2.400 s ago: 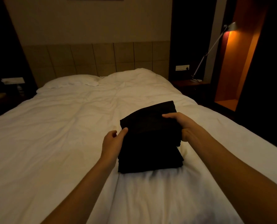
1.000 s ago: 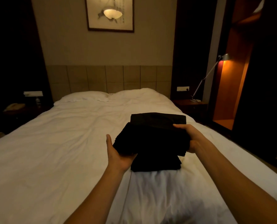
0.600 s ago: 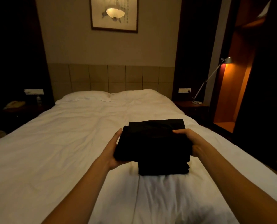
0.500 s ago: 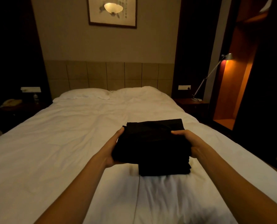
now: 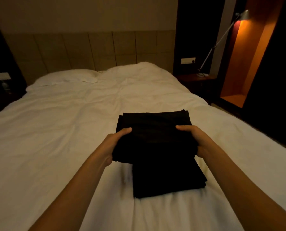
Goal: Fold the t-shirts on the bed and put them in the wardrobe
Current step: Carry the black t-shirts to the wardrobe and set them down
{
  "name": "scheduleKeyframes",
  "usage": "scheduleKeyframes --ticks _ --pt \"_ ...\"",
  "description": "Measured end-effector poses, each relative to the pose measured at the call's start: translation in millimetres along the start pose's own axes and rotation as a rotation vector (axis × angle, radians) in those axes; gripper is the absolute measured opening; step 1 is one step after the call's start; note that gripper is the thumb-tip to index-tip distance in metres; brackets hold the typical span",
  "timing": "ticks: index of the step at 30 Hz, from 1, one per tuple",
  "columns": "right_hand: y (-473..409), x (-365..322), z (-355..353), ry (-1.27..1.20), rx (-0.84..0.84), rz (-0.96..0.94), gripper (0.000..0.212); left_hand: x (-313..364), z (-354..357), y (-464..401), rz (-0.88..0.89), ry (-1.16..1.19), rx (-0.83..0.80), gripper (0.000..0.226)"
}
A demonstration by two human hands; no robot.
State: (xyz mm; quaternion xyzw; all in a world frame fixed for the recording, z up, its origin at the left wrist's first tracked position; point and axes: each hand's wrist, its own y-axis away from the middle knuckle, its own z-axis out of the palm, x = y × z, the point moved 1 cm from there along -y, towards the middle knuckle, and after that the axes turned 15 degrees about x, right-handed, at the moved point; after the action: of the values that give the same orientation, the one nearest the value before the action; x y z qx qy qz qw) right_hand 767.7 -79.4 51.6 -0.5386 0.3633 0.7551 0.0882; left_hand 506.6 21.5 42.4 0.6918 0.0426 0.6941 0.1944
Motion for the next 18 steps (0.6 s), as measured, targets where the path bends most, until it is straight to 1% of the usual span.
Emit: scheduleKeyframes --ticks 2,6,8,10,14,17,18 --pt "-17 -16 -4 -0.020 0.005 -0.002 0.029 12 16 -19 0.015 -0.009 -0.007 0.049" --pt "-27 -58 -20 -0.079 0.026 -0.007 0.031 55 57 -28 0.025 -0.001 -0.009 0.047" --pt "-22 -87 -33 -0.096 0.053 -0.022 0.040 86 81 -23 0.026 0.001 -0.016 0.044" --pt "-11 -123 -50 -0.118 0.081 -0.032 0.048 120 109 -13 0.018 0.000 -0.030 0.044" --pt "23 -208 -98 -0.157 0.135 -0.029 0.038 193 175 20 0.014 0.002 -0.055 0.051" --pt "50 -272 -140 -0.186 0.170 -0.075 0.041 244 230 51 0.035 0.009 -0.094 0.053" --pt "59 -292 -155 -0.192 0.177 -0.085 0.038 260 249 61 0.045 0.008 -0.105 0.054"
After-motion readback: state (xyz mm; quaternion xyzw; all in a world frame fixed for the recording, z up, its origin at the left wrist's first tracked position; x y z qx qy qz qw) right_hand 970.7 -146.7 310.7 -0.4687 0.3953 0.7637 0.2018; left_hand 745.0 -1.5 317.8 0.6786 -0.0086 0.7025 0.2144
